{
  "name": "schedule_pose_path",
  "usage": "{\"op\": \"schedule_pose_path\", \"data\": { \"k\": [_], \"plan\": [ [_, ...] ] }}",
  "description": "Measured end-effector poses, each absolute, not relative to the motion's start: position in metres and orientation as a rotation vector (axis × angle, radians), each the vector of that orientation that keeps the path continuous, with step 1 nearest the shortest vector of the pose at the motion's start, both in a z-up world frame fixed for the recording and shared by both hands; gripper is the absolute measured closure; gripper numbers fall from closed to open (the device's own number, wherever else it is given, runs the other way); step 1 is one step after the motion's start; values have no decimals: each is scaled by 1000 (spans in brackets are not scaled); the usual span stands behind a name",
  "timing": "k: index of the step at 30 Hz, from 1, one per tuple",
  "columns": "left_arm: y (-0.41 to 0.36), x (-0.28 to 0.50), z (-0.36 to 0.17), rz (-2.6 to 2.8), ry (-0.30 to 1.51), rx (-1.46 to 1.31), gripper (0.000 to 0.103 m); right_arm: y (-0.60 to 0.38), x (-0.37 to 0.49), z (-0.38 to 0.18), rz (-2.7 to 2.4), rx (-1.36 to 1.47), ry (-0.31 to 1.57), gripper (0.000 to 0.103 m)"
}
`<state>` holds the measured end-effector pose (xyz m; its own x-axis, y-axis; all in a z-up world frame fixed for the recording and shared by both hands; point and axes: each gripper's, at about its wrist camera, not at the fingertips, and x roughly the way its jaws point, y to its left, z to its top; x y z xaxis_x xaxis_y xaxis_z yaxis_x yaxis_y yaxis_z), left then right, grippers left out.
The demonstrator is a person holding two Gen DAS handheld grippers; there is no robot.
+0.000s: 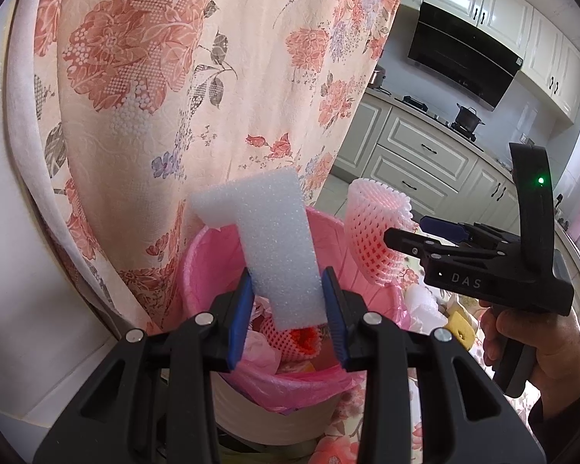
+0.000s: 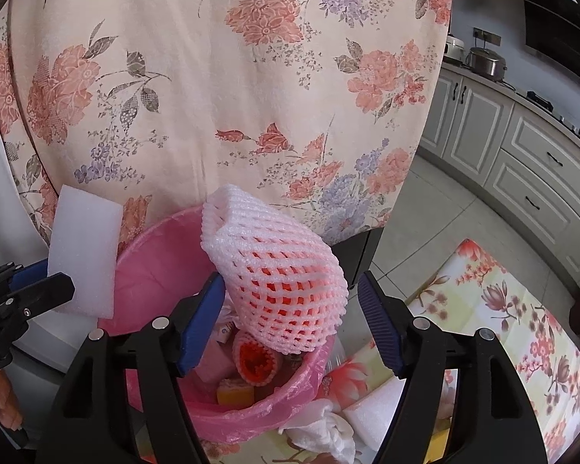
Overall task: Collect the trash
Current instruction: 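Open the right gripper dropping the fruit net while the left holds the foam block above, then open the left gripper, dropping the white foam block into the wastebasket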
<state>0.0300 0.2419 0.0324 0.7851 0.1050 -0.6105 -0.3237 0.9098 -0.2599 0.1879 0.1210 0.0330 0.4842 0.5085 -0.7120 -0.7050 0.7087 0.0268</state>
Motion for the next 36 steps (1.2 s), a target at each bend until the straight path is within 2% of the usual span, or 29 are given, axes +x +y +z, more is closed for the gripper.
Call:
{"op": "schedule_pose_path", "data": {
  "k": [3,5,10,16,19,36],
  "plan": [
    [242,30,32,236,630,-366,68,125,188,32,763,-293,765,37],
    [242,30,32,237,629,-366,69,127,189,30,775,-292,773,44],
    [243,29,32,237,625,-367,68,134,192,26,797,-286,792,48],
    [244,28,32,240,623,-368,68,137,192,28,796,-292,786,38],
    [245,29,33,241,620,-370,68,140,188,30,814,-314,774,30],
    [241,39,33,231,629,-363,68,101,190,34,742,-275,770,28]
  ]
}}
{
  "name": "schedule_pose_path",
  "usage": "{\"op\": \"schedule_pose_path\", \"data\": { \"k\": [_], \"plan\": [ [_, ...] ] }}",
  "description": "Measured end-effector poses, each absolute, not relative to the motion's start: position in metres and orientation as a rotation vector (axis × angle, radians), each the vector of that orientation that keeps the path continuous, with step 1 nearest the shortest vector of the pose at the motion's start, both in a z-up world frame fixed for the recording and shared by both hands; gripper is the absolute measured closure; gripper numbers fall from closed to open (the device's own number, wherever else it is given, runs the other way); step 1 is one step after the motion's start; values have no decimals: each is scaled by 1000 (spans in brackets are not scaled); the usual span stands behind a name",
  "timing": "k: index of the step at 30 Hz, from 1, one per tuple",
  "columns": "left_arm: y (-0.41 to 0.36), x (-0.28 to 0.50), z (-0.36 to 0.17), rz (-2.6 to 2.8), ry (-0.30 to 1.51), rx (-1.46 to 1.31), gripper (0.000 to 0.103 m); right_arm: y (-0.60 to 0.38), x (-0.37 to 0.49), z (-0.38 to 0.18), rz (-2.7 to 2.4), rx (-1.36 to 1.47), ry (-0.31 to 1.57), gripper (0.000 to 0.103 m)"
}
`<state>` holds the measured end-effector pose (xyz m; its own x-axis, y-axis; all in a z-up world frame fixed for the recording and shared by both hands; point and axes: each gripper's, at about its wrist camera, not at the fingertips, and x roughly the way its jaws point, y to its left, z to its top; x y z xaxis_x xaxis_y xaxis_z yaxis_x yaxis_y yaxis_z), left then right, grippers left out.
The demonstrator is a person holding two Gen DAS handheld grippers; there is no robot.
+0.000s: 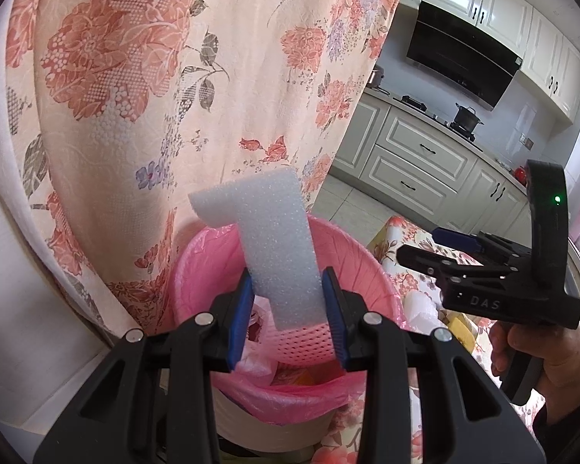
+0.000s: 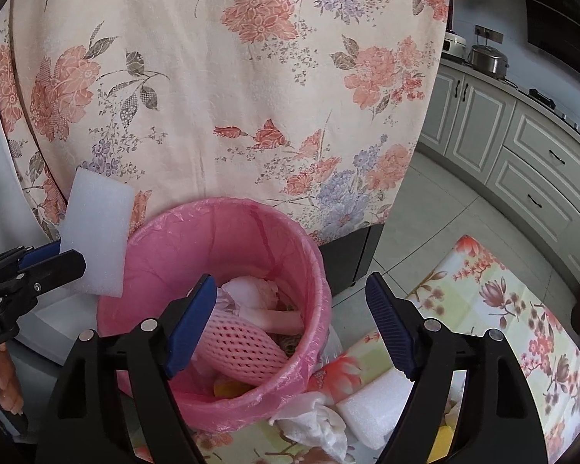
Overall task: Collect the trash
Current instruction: 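Open the left gripper, dropping the white foam block into the wastebasket, then move both tools back over the trash left on the table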
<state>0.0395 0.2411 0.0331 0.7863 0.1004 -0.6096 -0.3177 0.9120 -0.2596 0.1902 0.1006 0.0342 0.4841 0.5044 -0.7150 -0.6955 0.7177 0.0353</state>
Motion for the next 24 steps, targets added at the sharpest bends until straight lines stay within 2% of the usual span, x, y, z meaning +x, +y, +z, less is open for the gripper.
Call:
{"op": "schedule_pose_path", "data": {
  "k": [14,15,16,17,24],
  "plan": [
    [223,44,22,168,713,-346,67,77,185,36,727,-252,766,26],
    [221,43,22,158,718,-339,64,76,185,37,726,-247,764,25],
    [221,43,21,156,722,-336,51,74,184,38,724,-243,762,25],
    [221,41,21,169,719,-337,43,72,184,38,722,-238,761,25],
    [235,28,30,227,692,-352,43,43,181,34,681,-213,765,23]
  ]
}}
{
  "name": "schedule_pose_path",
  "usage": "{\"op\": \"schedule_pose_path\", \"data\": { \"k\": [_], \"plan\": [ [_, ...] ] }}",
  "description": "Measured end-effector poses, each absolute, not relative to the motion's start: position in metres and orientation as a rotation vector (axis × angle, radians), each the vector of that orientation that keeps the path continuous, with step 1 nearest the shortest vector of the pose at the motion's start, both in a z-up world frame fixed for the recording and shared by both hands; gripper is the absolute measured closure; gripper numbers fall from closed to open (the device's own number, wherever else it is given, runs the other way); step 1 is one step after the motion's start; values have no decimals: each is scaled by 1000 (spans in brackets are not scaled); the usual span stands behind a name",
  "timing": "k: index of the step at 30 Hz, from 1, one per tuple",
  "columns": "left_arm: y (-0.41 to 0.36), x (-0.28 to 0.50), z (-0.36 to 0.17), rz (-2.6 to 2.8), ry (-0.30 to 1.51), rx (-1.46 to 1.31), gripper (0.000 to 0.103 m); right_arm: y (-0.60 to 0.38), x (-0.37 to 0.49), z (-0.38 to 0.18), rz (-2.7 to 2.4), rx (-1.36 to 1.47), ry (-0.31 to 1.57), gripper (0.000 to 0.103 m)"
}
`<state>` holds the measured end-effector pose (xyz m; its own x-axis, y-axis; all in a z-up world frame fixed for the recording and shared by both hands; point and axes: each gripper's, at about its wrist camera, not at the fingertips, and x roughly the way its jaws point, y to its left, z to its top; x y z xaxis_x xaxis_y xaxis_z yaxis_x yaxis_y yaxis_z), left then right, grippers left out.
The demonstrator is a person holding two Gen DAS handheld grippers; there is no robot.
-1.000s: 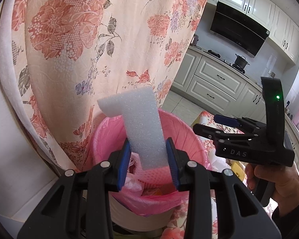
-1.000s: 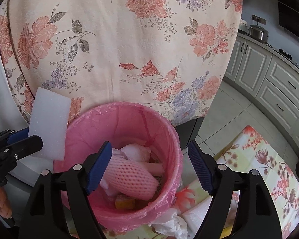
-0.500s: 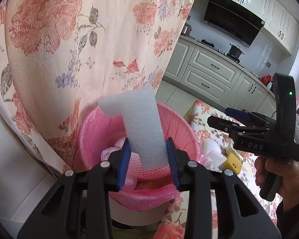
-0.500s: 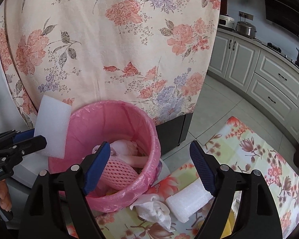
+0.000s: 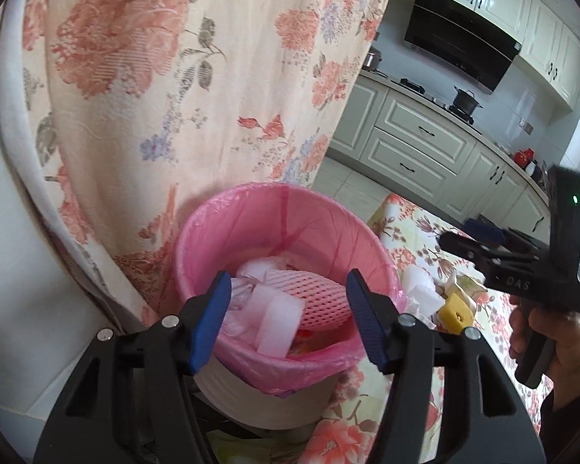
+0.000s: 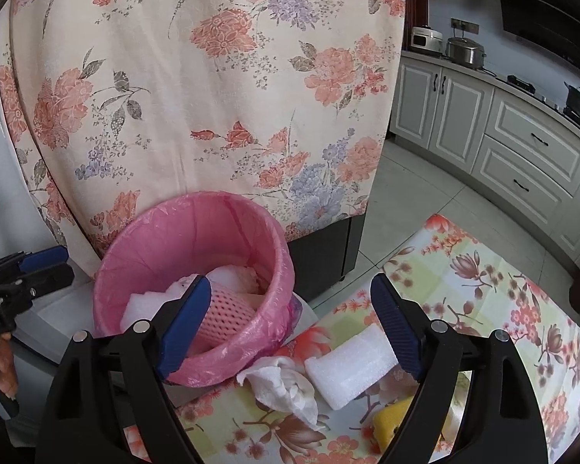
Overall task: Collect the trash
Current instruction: 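Move both tools back over the trash left on the table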
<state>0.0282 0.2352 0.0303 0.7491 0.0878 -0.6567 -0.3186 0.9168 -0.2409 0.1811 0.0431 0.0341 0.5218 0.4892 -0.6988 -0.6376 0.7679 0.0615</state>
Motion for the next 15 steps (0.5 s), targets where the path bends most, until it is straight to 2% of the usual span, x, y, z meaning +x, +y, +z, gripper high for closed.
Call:
{"op": "schedule_pose_path", "data": {
  "k": [15],
  "plan": [
    [213,30,43,221,674,-314,43,-64,167,2,515,-133,835,22]
  ]
}}
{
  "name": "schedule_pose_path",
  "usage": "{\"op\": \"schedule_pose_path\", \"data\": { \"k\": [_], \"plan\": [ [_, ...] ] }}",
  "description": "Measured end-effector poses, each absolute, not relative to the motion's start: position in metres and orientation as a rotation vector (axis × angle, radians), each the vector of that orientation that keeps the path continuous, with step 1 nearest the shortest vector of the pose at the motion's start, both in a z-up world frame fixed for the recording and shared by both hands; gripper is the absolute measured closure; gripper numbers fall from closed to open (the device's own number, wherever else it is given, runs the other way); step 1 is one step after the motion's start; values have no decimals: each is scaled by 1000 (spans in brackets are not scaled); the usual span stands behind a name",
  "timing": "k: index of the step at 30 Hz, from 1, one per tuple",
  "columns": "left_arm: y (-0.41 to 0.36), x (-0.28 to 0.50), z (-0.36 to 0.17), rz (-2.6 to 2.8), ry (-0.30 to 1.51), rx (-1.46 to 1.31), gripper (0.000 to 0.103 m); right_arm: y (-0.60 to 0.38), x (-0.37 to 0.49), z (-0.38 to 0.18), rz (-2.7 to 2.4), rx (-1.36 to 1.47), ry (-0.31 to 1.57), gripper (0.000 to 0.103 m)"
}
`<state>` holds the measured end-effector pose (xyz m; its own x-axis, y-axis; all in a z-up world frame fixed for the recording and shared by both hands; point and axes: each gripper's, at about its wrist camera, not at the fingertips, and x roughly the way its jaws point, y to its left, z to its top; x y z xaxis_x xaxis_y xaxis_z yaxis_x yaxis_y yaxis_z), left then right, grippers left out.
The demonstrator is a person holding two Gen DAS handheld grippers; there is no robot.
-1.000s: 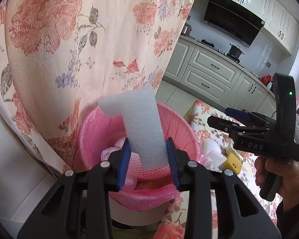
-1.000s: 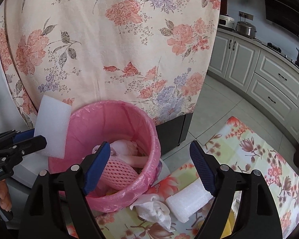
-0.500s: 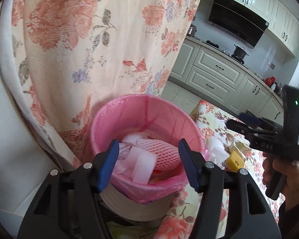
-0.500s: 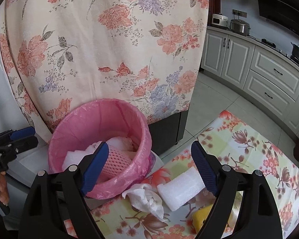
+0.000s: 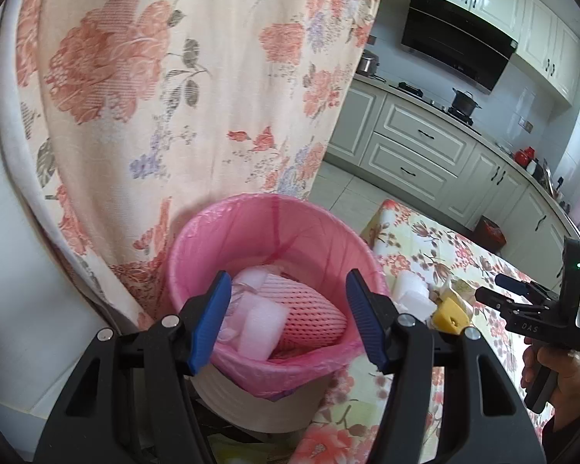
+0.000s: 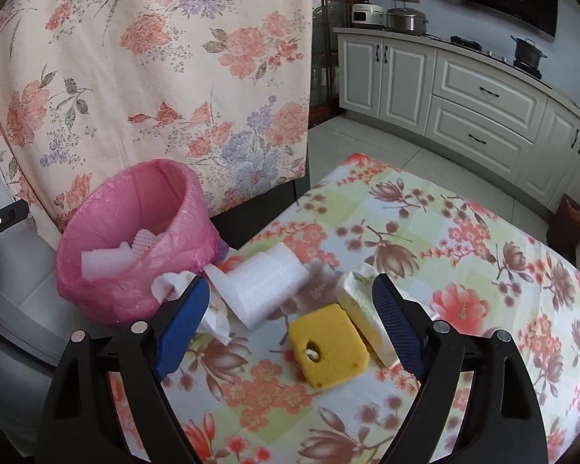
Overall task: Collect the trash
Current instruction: 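Move both tools back over the trash left on the table, then grasp a white foam block with the left gripper while the right grasps the white paper cup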
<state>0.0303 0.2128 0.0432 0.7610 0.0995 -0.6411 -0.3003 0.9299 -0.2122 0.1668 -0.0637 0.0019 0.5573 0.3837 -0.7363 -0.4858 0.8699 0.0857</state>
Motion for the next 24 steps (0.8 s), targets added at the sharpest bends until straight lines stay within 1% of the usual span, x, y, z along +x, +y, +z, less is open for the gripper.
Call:
{"op": "schedule_pose_path", "data": {
  "k": [9,16,24],
  "plan": [
    [161,51,39,109,699,-277,43,-111,160,-16,448,-106,871,21],
    [111,74,22,7,743,-245,44,-132,158,-31,436,-83,897,21],
    [77,104,1,-50,786,-215,45,-150,167,-43,416,-69,914,20]
  ]
}}
